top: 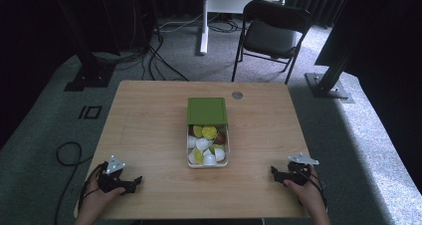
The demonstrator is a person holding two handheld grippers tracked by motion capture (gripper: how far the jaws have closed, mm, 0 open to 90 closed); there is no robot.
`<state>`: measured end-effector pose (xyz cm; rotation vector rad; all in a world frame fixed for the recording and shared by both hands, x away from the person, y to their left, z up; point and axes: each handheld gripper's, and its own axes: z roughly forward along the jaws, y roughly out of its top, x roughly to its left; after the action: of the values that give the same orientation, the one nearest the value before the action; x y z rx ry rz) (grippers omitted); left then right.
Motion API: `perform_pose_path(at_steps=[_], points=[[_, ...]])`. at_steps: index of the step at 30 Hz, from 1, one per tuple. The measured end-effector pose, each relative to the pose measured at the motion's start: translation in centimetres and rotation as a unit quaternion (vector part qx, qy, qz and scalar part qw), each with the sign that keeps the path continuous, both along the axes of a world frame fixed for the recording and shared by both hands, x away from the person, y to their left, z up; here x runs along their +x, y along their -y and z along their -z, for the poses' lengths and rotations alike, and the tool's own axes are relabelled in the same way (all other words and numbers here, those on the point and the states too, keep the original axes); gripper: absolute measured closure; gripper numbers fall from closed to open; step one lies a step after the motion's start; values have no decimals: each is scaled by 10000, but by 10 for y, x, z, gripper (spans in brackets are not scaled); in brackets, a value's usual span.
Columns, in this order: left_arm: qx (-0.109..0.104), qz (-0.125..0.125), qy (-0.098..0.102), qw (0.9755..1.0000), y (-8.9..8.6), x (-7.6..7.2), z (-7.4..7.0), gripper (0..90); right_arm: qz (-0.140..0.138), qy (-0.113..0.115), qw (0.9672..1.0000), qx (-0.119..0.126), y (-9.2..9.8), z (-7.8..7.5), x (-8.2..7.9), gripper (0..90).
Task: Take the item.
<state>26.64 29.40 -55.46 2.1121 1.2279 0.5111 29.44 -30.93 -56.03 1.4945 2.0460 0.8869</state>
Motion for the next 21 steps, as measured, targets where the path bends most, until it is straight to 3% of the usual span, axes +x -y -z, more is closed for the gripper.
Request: perform_pose_path(at_steps=[17,21], points=[[2,-2,-1,10000,0,0,0,34,51,-61,9999,-82,-5,-3,3,113],[-3,-7,-1,10000,0,0,0,34,-75,116,9998,-110,-10,-23,7,113]])
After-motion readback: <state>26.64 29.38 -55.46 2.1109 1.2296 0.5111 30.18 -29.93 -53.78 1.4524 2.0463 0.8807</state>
